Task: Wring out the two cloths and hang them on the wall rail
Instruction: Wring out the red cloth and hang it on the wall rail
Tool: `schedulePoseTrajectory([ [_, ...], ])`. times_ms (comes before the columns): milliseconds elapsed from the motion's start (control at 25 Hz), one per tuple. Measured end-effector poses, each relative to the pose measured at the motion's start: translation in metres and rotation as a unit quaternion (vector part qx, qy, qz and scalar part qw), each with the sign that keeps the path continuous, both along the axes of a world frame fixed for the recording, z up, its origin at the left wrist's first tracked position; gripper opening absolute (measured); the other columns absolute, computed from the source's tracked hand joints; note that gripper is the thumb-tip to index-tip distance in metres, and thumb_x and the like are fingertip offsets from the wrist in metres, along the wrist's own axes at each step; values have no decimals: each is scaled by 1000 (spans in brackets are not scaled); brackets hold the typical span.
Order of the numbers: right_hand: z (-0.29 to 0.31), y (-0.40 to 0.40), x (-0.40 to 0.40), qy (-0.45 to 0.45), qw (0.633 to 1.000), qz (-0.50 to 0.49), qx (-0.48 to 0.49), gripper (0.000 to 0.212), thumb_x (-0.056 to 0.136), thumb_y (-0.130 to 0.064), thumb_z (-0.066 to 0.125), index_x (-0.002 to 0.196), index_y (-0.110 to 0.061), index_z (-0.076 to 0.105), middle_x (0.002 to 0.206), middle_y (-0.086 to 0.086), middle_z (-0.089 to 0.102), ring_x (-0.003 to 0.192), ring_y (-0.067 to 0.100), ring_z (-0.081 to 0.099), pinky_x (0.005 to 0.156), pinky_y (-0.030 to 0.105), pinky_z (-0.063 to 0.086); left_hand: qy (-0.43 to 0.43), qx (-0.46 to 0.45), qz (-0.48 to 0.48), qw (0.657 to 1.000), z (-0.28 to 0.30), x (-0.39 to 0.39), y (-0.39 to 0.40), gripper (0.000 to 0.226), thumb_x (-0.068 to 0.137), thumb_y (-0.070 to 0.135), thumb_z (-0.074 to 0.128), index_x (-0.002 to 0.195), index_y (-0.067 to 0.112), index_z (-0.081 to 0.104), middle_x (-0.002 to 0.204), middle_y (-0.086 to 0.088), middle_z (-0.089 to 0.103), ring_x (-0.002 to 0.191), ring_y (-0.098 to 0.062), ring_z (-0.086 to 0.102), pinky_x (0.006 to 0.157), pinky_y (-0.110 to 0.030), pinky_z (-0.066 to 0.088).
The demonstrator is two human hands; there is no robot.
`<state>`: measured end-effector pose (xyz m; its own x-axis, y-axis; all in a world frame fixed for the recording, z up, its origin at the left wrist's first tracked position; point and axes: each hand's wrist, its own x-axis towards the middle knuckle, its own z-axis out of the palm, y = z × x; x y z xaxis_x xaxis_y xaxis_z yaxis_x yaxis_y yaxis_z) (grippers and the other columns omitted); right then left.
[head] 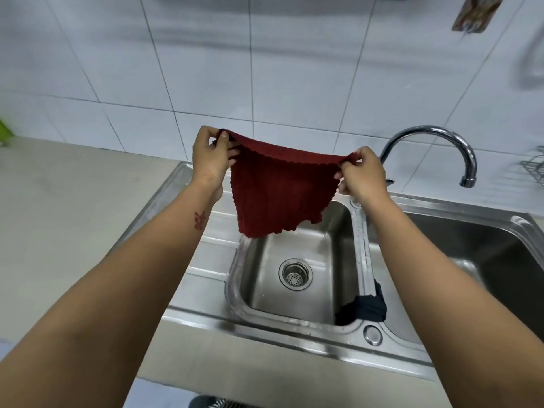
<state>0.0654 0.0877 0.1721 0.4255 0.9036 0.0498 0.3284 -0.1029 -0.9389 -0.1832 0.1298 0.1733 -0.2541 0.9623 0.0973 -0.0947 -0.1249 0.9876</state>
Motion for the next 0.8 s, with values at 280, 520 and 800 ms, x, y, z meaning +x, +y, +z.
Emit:
schedulePoseTrajectory([
  [280,45,42,-74,240,969,32,50,15,92,-5,47,106,-12,45,86,15,74,61,23,70,61,34,61,-10,57,-39,998,45,-66,52,10,99,16,42,91,19,46,91,-5,66,85,-17,68,86,-39,54],
  [520,83,96,-124,298,943,0,151,17,90,-3,50,103,-12,44,92,18,72,68,25,73,62,34,60,-45,107,-70,991,97,-106,109,10,100,15,43,91,18,48,94,-7,66,92,-19,68,88,-40,55],
  [800,130,157,-152,282,932,-35,227,12,89,-4,49,92,-12,40,87,14,71,76,27,74,70,39,62,-75,172,-61,980,143,-113,170,15,99,16,43,86,22,50,98,-7,67,93,-24,70,84,-39,54],
])
